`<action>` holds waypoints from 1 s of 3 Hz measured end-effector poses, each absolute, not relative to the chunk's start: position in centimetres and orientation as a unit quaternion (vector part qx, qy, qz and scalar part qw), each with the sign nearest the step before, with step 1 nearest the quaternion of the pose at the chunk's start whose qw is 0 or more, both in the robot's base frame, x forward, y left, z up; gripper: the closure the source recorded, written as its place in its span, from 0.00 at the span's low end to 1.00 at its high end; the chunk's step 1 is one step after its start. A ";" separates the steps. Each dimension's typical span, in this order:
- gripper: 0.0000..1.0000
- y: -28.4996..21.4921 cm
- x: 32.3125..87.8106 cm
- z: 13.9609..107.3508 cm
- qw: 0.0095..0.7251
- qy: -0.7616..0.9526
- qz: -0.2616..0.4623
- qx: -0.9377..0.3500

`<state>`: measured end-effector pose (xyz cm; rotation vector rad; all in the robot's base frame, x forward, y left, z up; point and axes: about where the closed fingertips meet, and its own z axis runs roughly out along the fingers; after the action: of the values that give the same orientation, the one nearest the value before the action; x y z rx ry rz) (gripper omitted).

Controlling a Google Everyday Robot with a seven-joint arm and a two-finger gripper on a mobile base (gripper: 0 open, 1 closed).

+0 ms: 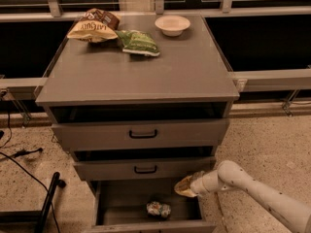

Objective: Pick 7up can from bottom drawer and place on counter

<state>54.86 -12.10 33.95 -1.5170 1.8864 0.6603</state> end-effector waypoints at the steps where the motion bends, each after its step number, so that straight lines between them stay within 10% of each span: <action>1: 1.00 -12.5 54.9 32.6 0.315 0.700 0.248 -0.591; 3: 1.00 -13.6 54.3 26.5 0.296 0.705 0.247 -0.596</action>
Offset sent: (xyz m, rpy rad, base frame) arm 0.0017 -0.0251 -0.0543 -0.0197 -0.0396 0.0445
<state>54.30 -13.59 26.49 -1.5842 1.8748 0.6572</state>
